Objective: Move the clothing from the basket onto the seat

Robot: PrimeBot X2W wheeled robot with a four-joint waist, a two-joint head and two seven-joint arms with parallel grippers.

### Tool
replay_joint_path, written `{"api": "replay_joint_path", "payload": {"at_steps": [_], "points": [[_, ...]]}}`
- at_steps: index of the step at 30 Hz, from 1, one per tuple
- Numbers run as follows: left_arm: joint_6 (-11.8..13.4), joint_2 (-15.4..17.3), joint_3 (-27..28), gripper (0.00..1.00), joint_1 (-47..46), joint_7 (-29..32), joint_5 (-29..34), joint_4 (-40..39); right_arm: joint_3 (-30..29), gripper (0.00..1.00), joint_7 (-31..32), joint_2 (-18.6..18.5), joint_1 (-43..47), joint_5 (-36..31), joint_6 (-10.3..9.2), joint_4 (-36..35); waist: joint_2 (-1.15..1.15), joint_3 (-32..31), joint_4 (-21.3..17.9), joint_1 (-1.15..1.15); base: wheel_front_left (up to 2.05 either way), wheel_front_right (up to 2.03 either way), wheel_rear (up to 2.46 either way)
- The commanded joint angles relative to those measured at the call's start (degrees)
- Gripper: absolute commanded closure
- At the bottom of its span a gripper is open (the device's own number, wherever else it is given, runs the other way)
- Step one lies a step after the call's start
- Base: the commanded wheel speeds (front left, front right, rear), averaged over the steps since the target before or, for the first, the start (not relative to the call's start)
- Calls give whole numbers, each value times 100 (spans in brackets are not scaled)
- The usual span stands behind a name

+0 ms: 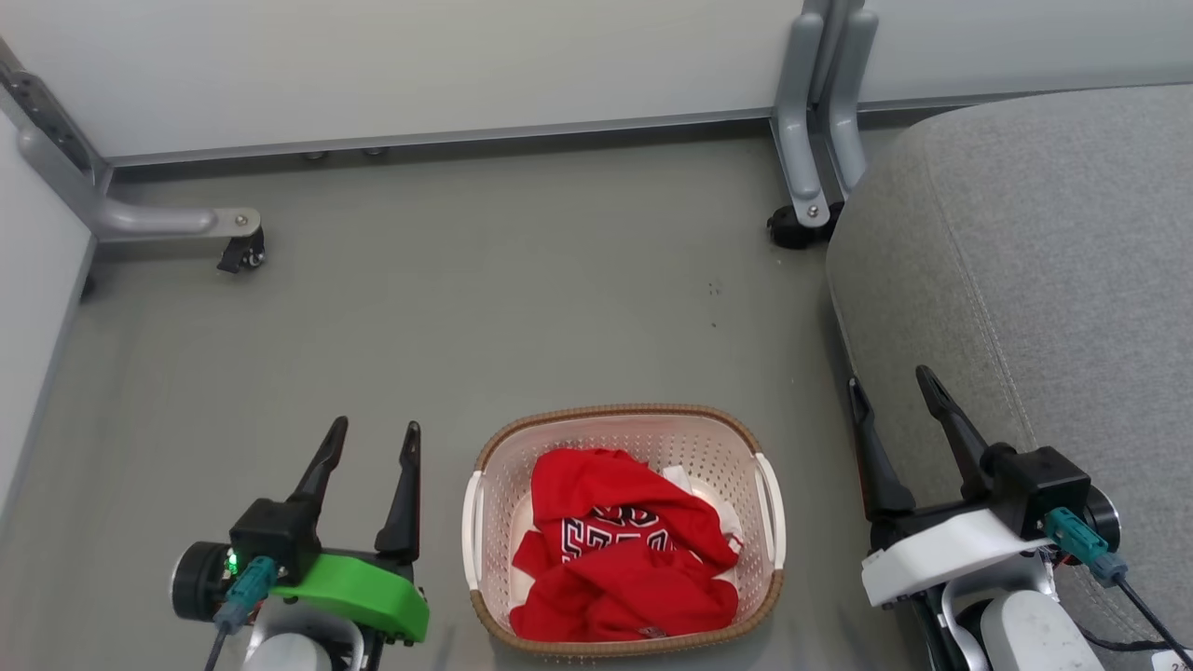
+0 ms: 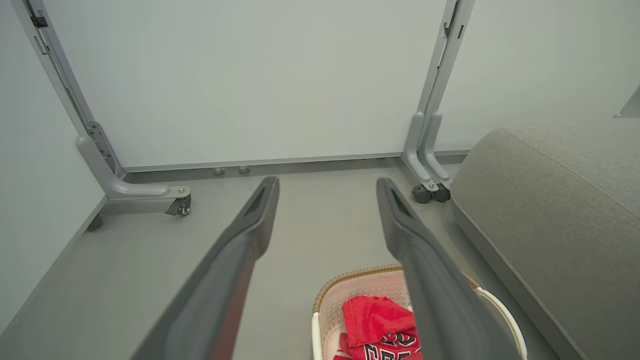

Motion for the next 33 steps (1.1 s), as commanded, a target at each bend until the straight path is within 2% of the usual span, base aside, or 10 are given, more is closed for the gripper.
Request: {"api": "replay_joint_path", "payload": {"at_steps": [1,7,15,24,33], "points": [[-2,-35,-63,0,-164,-18,86,122,1,0,-38,-20,-102,29,0,-47,0,242,-111,0,0,0,0],[-2,-111,-617,0,-685,-19,134,725,35,0,-104,-20,-334,102,0,-182,0,789,-261,0,0,0,0],[-2,-166,-1723,0,-1508,-19,18,1662,138,0,-184,-19,-736,116,0,-257,0,1653,-523,0,0,0,0],[-2,0,-2930,0,-2458,-17,-224,2740,263,0,-304,-15,-1161,286,0,-393,0,2772,-932,0,0,0,0],[-2,151,-4042,0,-3451,33,-414,3870,292,0,-350,-13,-1472,486,0,-615,0,3765,-1140,0,0,0,0]]}}
